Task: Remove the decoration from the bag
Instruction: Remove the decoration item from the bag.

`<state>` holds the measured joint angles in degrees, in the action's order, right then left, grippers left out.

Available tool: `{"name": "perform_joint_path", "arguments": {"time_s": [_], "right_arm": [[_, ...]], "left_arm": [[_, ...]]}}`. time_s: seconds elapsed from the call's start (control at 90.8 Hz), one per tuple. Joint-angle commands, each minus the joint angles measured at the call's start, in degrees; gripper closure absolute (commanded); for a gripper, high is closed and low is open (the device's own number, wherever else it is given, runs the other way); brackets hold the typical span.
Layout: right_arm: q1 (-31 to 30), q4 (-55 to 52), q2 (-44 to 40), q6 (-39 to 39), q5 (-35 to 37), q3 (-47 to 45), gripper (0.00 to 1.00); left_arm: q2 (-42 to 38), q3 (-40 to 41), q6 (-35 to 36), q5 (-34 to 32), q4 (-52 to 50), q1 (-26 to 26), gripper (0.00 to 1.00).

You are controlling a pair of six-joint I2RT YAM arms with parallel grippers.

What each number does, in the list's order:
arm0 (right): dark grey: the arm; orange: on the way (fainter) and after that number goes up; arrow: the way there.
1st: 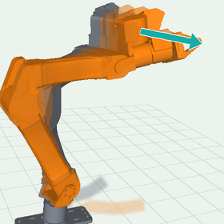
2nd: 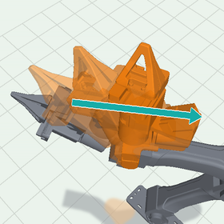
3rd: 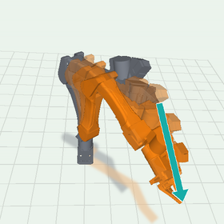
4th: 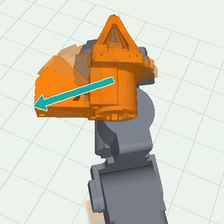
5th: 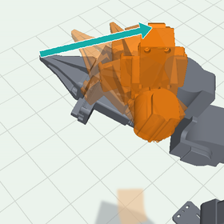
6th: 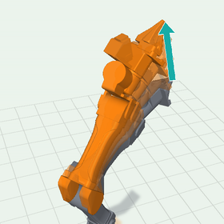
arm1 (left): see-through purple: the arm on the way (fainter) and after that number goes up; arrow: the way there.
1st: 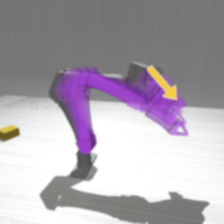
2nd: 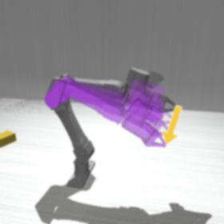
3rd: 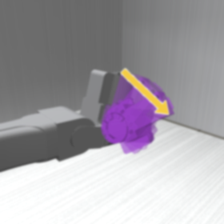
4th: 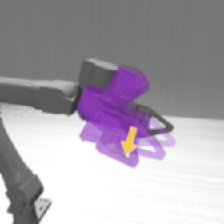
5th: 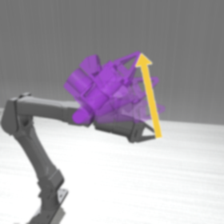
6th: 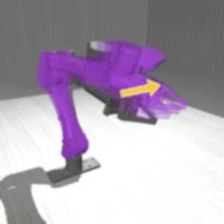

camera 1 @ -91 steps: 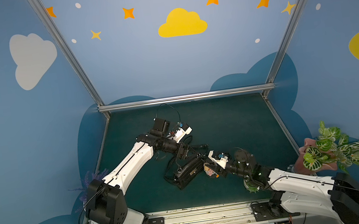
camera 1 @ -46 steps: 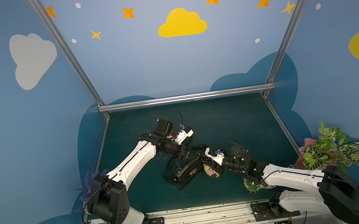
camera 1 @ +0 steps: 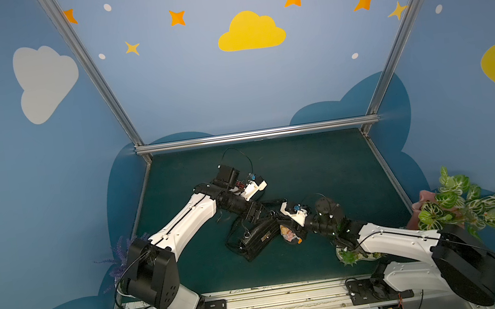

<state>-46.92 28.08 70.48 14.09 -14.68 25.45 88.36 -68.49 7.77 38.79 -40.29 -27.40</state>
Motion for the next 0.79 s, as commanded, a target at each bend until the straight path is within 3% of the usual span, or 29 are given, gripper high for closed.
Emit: {"name": "perform_joint_path", "arguments": {"time_s": [0.0, 0.363, 0.573, 0.782], "right_arm": [[-0.30, 0.17, 0.65, 0.82, -1.88, 2.00, 0.67], [-0.89, -0.45, 0.92, 2.04, -0.61, 2.24, 0.62], [-0.98, -2.00, 0.28, 4.49, 0.88, 2.44, 0.57], [-0.99, -4.37, -0.39, 5.52, 0.13, 3.34, 0.60]], "left_arm": [[0.76, -1.03, 1.19, 0.28, -1.49, -0.12, 0.27], [1.71, -1.30, 1.26, 0.50, -1.89, -0.20, 0.44], [2.06, -1.30, 1.20, 0.52, -1.92, -0.41, 0.47], [2.23, -1.47, 1.11, 0.64, -1.89, -0.37, 0.48]]}}
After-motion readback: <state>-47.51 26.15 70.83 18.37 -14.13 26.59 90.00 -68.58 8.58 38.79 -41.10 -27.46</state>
